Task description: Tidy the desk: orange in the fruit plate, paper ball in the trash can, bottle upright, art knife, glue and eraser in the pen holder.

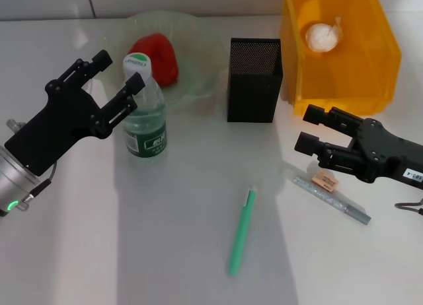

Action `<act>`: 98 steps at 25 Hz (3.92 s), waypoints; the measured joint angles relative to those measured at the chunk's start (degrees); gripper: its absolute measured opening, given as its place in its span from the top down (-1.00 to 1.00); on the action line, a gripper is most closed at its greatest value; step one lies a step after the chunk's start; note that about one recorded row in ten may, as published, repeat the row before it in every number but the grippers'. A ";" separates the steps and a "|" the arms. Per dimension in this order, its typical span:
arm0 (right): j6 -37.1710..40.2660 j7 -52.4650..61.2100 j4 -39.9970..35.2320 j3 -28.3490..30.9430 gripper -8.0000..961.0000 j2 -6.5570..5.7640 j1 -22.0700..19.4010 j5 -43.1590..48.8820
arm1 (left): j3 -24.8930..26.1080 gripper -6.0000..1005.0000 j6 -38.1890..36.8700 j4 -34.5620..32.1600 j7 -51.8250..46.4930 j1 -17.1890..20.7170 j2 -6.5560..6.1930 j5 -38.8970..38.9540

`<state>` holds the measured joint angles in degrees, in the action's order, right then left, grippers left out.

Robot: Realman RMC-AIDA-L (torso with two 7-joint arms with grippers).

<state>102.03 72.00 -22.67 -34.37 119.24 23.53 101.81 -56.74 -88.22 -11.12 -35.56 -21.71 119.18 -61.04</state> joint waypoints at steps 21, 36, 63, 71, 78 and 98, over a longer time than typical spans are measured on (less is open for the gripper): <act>2.06 3.48 -3.32 2.43 -0.77 -1.42 -0.48 -0.78 | -3.13 -0.39 -16.93 -19.01 -34.16 4.92 -9.08 -22.15; 8.34 56.74 -64.57 -9.54 -0.77 -2.24 4.25 14.15 | -2.96 -0.52 -17.43 -23.56 -39.38 4.50 -7.33 -31.07; -1.06 84.00 -57.91 -51.35 -0.76 0.38 19.88 41.77 | -3.06 -0.57 -15.35 -23.17 -39.50 4.21 -7.23 -31.16; -8.35 87.19 -52.98 -59.87 -0.75 0.47 20.72 41.30 | -2.32 -0.57 -16.65 -23.37 -39.50 4.40 -8.15 -33.09; -14.37 90.65 -48.13 -64.24 -0.75 0.60 22.25 40.90 | 2.62 -0.57 -17.04 -23.26 -39.35 4.99 -8.74 -37.85; -8.80 76.78 -48.30 -58.30 -0.71 0.07 24.05 36.95 | 4.53 -0.57 -16.08 -23.15 -38.65 5.37 -8.08 -40.94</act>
<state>93.23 148.78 -70.97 -92.67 119.32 47.58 138.76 -52.20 -104.30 -34.27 -74.21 -16.34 111.10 -101.98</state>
